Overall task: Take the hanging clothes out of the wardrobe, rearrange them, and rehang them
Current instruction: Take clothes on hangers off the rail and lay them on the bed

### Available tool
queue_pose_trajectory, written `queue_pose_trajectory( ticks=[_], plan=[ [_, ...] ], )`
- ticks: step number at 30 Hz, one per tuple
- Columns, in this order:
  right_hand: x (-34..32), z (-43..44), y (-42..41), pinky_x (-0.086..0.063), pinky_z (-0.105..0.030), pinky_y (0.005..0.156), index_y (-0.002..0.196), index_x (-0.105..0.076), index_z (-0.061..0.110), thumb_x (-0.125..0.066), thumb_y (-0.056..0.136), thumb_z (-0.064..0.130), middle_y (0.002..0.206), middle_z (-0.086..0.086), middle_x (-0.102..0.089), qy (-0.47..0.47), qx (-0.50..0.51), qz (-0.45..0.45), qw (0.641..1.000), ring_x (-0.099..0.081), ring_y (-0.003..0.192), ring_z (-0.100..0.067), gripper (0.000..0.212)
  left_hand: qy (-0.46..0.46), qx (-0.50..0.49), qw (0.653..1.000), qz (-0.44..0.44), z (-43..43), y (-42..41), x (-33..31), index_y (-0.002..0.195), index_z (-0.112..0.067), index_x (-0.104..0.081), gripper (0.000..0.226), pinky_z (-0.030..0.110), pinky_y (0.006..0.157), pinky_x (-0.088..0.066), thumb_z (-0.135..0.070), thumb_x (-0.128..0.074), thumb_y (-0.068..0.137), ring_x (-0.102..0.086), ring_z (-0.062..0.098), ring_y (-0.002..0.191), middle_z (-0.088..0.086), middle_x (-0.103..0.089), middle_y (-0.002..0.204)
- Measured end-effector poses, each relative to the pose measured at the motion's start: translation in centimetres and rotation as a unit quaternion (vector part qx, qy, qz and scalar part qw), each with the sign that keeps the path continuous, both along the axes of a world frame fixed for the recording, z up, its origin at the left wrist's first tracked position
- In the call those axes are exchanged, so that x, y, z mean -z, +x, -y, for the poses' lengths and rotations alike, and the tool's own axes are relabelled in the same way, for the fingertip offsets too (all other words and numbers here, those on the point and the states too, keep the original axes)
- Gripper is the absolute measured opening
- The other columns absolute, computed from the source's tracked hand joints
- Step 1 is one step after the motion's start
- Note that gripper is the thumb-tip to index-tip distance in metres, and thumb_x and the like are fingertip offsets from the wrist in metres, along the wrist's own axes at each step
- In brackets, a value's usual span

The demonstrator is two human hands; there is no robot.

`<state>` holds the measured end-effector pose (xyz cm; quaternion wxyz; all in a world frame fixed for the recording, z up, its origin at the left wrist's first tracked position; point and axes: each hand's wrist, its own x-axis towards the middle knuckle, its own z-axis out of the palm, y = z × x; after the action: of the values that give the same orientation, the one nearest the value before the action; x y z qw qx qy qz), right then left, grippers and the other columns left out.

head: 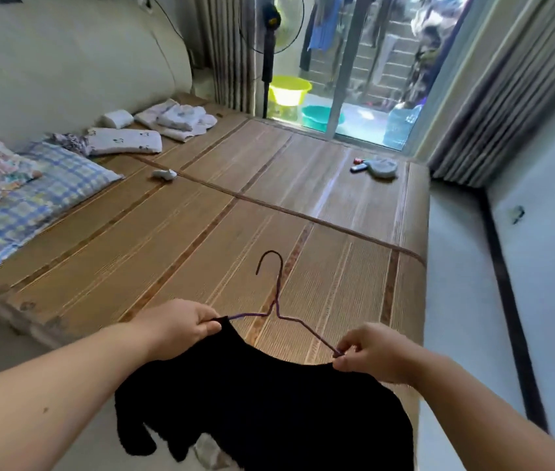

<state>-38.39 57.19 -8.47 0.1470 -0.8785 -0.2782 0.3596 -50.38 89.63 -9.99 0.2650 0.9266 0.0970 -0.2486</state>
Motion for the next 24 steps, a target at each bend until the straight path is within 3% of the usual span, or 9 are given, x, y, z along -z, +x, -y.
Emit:
queue_pose_trajectory(
  ticks=[4,9,13,15,18,21,24],
  plan=[
    [1.0,5.4,3.4,-0.043,-0.013,0.059,0.090,-0.071,0.036,-0.061,0.077,0.053,0.076,0.016,-0.064,-0.006,0.016,0.066,0.998,-0.058,0.068,0.003,0.023,0.012,-0.002,1.000,0.028,5.4,4.8,1.1,0.111,-0.049,-0.058,0.022,0.030,0.088,-0.048,-0.049,-0.045,0.093,-0.059,0.001,0.096,-0.022,-0.065,0.099],
    [4.7,9.8,7.1,-0.047,-0.028,0.078,0.114,-0.062,0.040,-0.053,0.086,0.052,0.106,0.013,-0.068,-0.028,0.058,0.144,0.988,-0.061,0.099,-0.013,0.032,-0.019,-0.010,0.999,0.031,9.9,10.9,4.0,0.117,-0.051,-0.056,0.026,0.025,0.087,-0.045,-0.042,-0.048,0.094,-0.057,0.001,0.099,-0.025,-0.063,0.099],
    [9.4,11.4,9.9,-0.047,-0.031,0.069,0.112,-0.061,0.039,-0.044,0.094,0.043,0.100,0.010,-0.067,-0.032,0.120,0.202,0.972,-0.061,0.093,-0.019,0.025,-0.038,-0.032,0.998,0.041,12.1,16.5,8.0,0.126,-0.048,-0.052,0.041,0.012,0.071,-0.036,-0.022,-0.047,0.094,-0.055,-0.001,0.098,-0.022,-0.057,0.118],
    [12.3,11.9,11.8,-0.048,-0.033,0.068,0.105,-0.062,0.034,-0.042,0.095,0.040,0.094,0.009,-0.064,-0.039,0.175,0.210,0.961,-0.058,0.090,-0.020,0.024,-0.027,-0.035,0.998,0.048,13.0,19.6,10.8,0.119,-0.041,-0.058,0.033,0.015,0.068,-0.038,-0.022,-0.047,0.095,-0.057,0.004,0.098,-0.018,-0.058,0.116],
    [17.3,12.1,14.8,-0.048,-0.034,0.069,0.099,-0.062,0.028,-0.040,0.096,0.038,0.092,0.006,-0.062,-0.076,0.217,0.239,0.943,-0.051,0.089,-0.020,0.025,-0.010,-0.040,0.998,0.044,13.9,24.1,15.2,0.093,-0.037,-0.064,0.016,0.026,0.071,-0.048,-0.027,-0.051,0.093,-0.059,0.007,0.084,-0.012,-0.064,0.092],
    [23.0,11.5,17.8,-0.046,-0.034,0.065,0.096,-0.059,0.019,-0.040,0.097,0.034,0.086,0.000,-0.053,-0.096,0.248,0.205,0.942,-0.052,0.079,-0.022,0.024,0.049,-0.054,0.997,0.029,14.4,27.3,20.8,0.091,-0.039,-0.063,0.014,0.035,0.076,-0.050,-0.036,-0.049,0.093,-0.057,0.014,0.084,-0.005,-0.059,0.094],
    [28.8,10.9,20.2,-0.046,-0.034,0.066,0.095,-0.061,0.016,-0.042,0.097,0.028,0.089,-0.002,-0.056,-0.080,0.287,0.153,0.942,-0.051,0.074,-0.018,0.022,0.108,-0.066,0.992,0.025,15.2,29.4,26.8,0.091,-0.032,-0.062,0.018,0.031,0.064,-0.045,-0.033,-0.045,0.095,-0.056,0.015,0.079,-0.005,-0.059,0.088]
  ],
)
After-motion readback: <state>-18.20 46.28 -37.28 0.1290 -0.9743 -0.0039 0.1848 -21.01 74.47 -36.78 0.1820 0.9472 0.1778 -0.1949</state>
